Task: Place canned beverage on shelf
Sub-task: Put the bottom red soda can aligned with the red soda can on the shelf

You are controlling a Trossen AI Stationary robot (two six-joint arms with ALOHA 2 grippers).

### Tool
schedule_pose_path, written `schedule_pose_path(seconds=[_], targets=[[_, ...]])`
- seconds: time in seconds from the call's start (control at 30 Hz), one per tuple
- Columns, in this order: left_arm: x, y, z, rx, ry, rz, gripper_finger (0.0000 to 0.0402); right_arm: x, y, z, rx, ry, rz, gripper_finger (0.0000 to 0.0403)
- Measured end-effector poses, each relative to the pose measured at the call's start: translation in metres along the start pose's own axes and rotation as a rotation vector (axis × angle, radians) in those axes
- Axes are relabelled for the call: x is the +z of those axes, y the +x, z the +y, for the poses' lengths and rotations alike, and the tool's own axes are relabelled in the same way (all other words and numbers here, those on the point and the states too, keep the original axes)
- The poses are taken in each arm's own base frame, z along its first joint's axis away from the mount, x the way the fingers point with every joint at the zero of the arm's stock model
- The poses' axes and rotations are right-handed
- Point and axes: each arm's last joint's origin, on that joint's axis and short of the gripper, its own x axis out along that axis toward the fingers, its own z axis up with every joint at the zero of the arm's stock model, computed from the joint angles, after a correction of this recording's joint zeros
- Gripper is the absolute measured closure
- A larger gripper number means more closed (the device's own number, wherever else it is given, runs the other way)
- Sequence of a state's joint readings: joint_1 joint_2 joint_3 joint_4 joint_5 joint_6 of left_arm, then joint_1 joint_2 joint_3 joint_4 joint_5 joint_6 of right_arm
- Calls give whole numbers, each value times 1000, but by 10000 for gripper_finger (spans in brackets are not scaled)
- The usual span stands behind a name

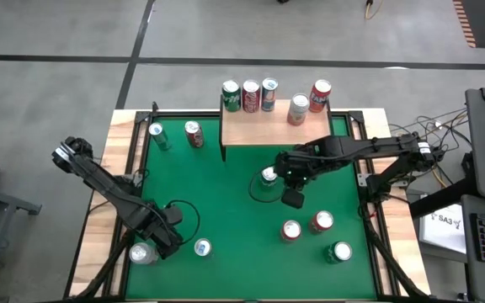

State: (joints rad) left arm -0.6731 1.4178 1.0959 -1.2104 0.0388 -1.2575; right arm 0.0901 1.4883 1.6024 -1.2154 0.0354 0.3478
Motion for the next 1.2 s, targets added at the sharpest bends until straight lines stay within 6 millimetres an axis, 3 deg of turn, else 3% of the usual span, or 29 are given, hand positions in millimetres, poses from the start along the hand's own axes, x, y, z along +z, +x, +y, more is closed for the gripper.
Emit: schedule_pose_path(seconds=[0.23, 0.4, 0.7, 0.83, 1.07, 1.2], targets=[[20, -52, -2, 8, 65, -258, 116, 15, -2, 16, -127, -148, -254, 390], [42, -85, 2, -2, 59, -436, 116, 27, 6, 25, -116, -236, -429, 390], [61, -110, 12, -23, -10, -517, 116, 37, 29, 31, -68, -281, -643, 384], [64, -110, 13, -25, -27, -516, 116, 40, 34, 35, -2, -327, -725, 346], [67, -111, 15, -22, -26, -521, 116, 40, 42, 35, 11, -358, -799, 231], [73, -114, 13, -49, -2, -554, 116, 44, 52, 40, 69, -394, -807, 185]])
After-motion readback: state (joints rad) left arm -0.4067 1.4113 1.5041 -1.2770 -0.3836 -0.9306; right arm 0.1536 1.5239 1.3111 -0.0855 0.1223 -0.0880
